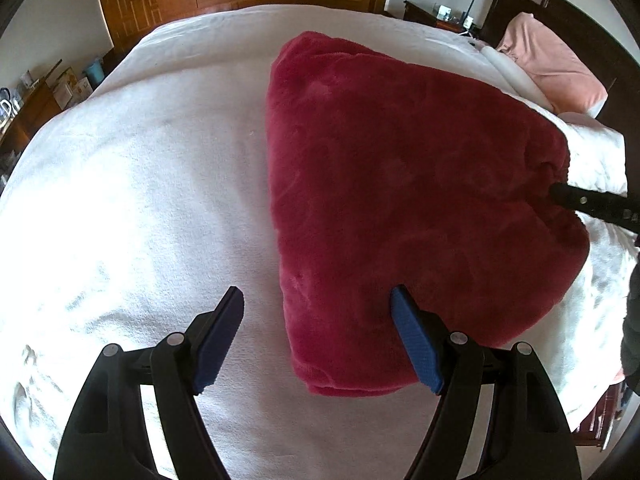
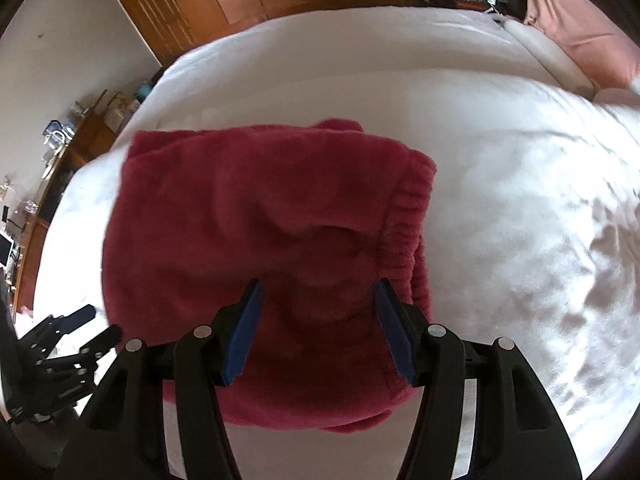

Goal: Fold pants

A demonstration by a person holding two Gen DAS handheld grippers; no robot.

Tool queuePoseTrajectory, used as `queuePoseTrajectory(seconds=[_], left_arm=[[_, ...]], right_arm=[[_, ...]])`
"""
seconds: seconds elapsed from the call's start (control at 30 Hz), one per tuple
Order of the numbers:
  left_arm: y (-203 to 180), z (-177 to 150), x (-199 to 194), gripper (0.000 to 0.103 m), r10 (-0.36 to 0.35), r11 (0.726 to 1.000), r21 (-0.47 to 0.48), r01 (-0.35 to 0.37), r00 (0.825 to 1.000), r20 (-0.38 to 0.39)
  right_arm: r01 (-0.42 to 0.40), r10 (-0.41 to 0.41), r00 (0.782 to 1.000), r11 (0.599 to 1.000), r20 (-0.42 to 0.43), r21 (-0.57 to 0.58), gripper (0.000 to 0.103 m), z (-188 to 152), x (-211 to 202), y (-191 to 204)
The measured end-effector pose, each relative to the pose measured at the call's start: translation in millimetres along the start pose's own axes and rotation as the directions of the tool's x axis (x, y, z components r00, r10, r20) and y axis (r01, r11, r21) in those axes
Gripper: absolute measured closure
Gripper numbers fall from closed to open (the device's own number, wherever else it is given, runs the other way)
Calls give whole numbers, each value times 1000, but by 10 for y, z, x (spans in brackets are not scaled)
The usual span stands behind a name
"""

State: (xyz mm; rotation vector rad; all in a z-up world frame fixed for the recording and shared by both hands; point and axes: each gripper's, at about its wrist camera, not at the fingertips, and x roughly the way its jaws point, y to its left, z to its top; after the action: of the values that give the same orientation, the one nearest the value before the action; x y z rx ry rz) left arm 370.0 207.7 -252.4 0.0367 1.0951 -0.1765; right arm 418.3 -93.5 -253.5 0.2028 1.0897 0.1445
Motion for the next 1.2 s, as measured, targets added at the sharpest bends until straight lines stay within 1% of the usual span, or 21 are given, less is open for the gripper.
queuePoseTrajectory(seconds=[0.2, 0.47, 0.83, 1.03, 1.2], left_arm=[[-50, 19, -10, 28, 15, 1000, 14, -15, 1000, 7], [-134, -15, 8, 28, 53, 996, 66, -55, 998, 27], [-175, -17, 29, 27, 66, 994, 90, -69, 997, 32], [-189, -7, 27, 27, 78, 992, 98, -81, 996, 31], [-230, -5, -35, 27, 102, 988, 109, -106, 994, 42]], right_arm=[[30, -30, 999, 1000, -19, -4, 44, -9, 175, -42], [53, -54, 998, 999, -34, -5, 44, 56, 339, -23], [77, -77, 996, 997, -52, -12, 42, 115, 506, 1], [79, -79, 996, 997, -48, -16, 41, 104, 494, 41], [59, -59, 998, 998, -18, -7, 42, 81, 333, 64]])
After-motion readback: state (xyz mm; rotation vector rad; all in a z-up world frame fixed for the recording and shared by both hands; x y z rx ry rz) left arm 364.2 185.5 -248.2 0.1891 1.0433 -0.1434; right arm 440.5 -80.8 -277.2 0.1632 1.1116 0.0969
